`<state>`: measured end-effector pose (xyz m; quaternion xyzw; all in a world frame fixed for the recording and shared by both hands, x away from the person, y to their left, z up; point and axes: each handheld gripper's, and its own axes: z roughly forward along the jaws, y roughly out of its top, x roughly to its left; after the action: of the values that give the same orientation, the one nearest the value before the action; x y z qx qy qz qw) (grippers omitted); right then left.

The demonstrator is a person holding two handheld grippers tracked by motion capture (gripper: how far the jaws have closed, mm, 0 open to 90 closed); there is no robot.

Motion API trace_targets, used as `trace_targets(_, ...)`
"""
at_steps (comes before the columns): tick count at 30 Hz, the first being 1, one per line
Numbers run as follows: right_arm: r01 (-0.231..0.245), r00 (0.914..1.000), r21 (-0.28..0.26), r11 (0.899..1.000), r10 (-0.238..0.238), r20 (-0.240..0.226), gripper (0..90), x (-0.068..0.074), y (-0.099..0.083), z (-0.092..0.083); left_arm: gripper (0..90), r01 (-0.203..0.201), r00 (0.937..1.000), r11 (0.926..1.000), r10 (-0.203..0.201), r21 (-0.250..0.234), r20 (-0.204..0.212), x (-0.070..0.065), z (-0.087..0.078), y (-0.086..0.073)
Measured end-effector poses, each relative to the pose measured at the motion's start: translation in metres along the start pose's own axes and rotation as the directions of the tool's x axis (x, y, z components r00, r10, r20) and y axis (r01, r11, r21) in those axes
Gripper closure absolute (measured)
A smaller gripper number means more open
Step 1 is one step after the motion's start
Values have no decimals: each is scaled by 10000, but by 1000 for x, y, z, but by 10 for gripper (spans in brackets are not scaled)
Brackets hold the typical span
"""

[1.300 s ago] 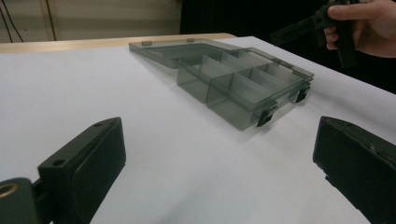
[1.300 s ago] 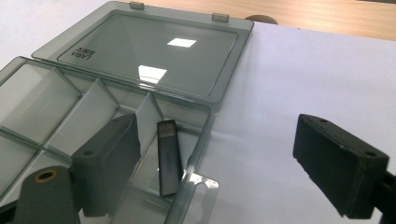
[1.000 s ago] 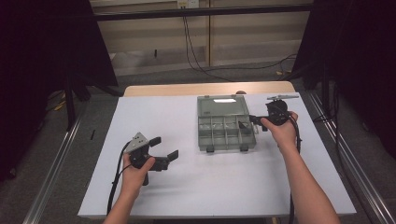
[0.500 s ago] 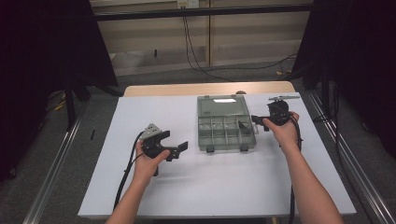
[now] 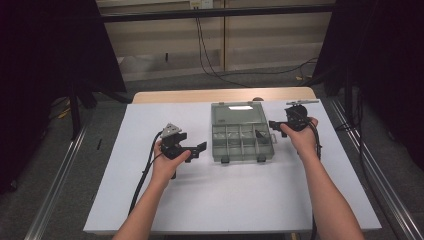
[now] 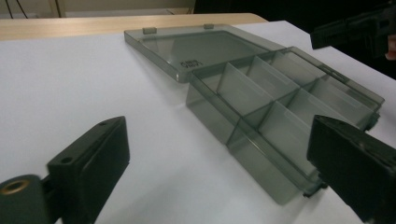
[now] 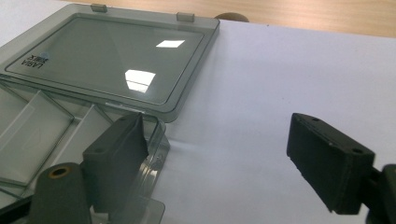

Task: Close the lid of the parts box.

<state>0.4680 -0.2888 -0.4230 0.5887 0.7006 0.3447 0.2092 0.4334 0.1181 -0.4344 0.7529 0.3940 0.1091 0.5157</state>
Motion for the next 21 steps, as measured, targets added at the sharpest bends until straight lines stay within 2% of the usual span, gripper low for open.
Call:
trace_targets(2, 2, 10000, 71, 10000, -3, 63, 233, 0, -1, 2, 76, 42, 9999, 9999, -40, 155, -140, 1, 4, 2)
trace_targets(6, 9, 9999, 14, 10000, -10, 148, 297, -1, -1, 3, 91, 96, 9995, 9999, -92, 125, -289, 2, 9, 7)
trace_targets(9, 117, 9998, -31, 9999, -117, 146, 387, -2, -1, 5, 147, 188, 9988, 9995, -175, 262, -465, 5, 13, 11)
trace_targets(11, 183, 9996, -37, 9998, -182, 200, 445, -2, -1, 7, 184, 393, 9977, 9989, -379, 241, -569, 5, 17, 13)
trace_targets(13, 202, 9994, -29, 9998, -201, 266, 487, -2, -1, 8, 228, 326, 9973, 9989, -302, 342, -676, 6, 19, 15)
trace_targets(17, 148, 9998, -16, 9999, -147, 157, 591, -4, -1, 11, 272, 533, 9934, 9970, -472, 556, -1045, 8, 27, 19)
trace_targets(21, 142, 9998, 94, 9999, -143, 150, 628, -4, -1, 15, 322, 757, 9887, 9950, -663, 657, -1347, 11, 36, 21)
